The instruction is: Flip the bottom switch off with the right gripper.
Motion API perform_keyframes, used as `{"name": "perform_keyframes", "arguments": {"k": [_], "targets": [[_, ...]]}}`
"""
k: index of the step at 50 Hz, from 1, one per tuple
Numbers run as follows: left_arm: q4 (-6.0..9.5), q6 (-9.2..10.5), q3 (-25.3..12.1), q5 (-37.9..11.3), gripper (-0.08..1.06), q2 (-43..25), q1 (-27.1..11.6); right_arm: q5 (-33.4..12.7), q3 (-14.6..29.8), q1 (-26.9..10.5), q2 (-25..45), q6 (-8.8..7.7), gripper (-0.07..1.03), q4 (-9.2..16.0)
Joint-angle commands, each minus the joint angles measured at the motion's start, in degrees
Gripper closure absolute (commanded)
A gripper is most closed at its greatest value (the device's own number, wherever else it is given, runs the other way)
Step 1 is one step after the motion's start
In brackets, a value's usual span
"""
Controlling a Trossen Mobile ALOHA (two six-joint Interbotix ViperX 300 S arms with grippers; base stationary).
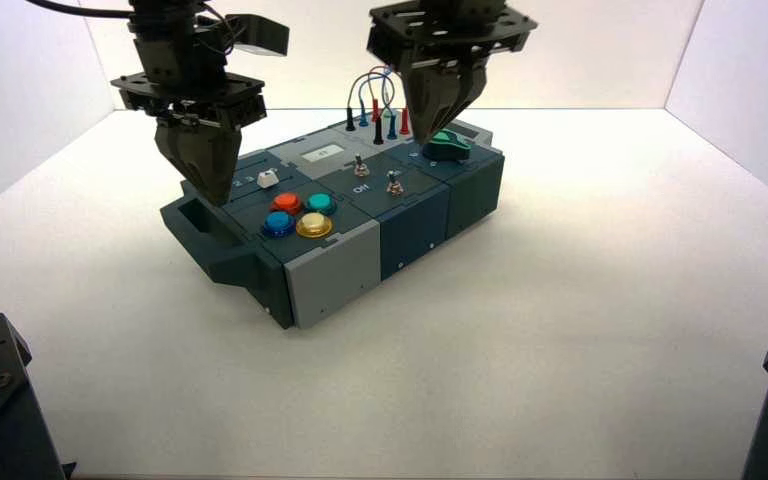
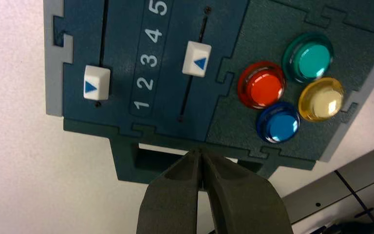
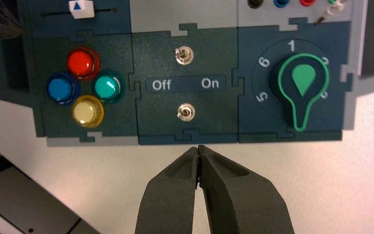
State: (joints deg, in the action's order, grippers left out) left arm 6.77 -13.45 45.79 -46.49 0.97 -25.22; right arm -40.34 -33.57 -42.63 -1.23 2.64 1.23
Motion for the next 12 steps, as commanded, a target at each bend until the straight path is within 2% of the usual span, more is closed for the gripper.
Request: {"name": "perform_keyframes", "arguments": {"k": [1, 12], "targets": [[-0.09, -0.18, -0.6, 0.4, 1.01, 0.5, -0.2, 1.2, -0.4, -0.2, -3.8, -0.18, 0.98, 0.1], [-0.18, -0.62, -1.8, 0.0, 1.01, -2.2, -0.2, 1.9, -2.5, -0.3, -5.8, 0.0, 0.98, 0.2]]}}
